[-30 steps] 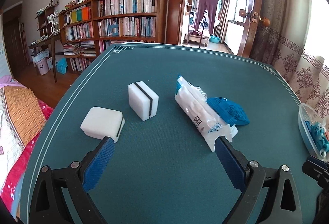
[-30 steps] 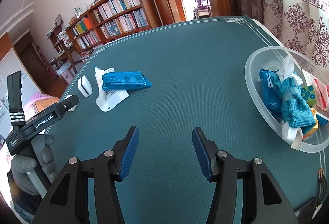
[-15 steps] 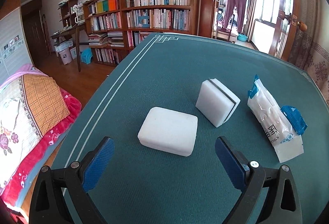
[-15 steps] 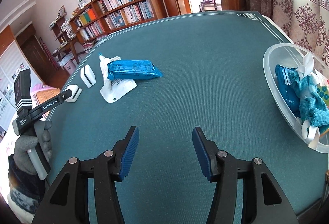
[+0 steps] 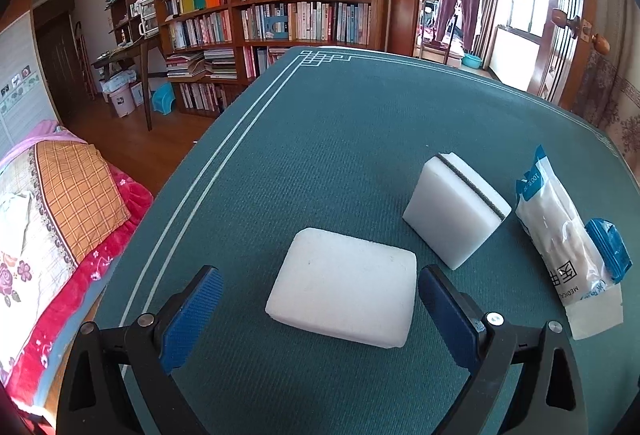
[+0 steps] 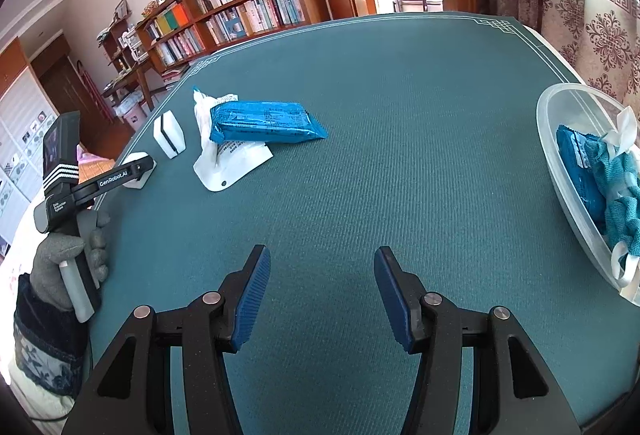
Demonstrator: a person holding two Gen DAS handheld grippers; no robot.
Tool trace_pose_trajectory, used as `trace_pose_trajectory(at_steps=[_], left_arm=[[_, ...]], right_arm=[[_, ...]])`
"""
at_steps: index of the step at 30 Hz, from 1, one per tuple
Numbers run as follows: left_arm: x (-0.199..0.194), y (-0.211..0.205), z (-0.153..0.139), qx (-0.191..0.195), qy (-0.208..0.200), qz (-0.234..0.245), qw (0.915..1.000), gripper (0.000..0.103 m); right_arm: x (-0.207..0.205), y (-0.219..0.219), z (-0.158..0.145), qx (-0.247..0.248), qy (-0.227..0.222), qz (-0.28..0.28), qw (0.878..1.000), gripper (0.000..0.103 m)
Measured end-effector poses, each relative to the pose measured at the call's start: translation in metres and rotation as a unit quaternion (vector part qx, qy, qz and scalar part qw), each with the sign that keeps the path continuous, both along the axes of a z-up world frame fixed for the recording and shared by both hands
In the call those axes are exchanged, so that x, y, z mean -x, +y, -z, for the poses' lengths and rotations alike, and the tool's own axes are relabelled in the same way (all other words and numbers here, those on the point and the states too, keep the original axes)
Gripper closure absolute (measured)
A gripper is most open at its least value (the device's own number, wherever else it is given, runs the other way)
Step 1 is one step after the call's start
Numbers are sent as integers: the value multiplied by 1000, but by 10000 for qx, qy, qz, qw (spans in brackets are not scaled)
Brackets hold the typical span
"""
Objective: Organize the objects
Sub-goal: 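Move the left gripper to the large white sponge and grasp it, then grasp the blue wrapped packet with the right gripper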
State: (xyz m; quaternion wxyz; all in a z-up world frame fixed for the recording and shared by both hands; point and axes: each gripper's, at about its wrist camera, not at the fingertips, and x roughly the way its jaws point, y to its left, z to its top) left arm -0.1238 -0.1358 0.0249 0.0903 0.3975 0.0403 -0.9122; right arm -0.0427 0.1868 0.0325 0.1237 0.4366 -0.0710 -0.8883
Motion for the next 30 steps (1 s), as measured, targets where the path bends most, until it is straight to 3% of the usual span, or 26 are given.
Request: trace_pose_trajectory(at_steps=[3,5,10,15,22,25,30], left_arm=[[-1,-2,1,-75,-17,62,10000,6],[-1,-2,3,-132,-55,107,9998,18],[-4,2,2,-238,-11,333,9992,37],[-11,9,-3,-264,153,475,9984,37],[-21,21,-17,-279,482,728,9958,37],[-25,23,-21,-350,570,768,9948,37],[-25,20,-20,-445,606,709,9946,37]], right_arm=[[4,-7,3,-34,-34,-48,10000,47],[6,-12,4,-57,-47,-92,9999,47],[15,-23,7,55,-90,-241,9997,47],[30,-28,6,398,-137,-320,9986,47],[63,-30,8,1363,-466,-393,9888,46],[82,-28,11,1820,-600,-286,9810,39],[114,-23,22,2777,-862,-35,9568,32]])
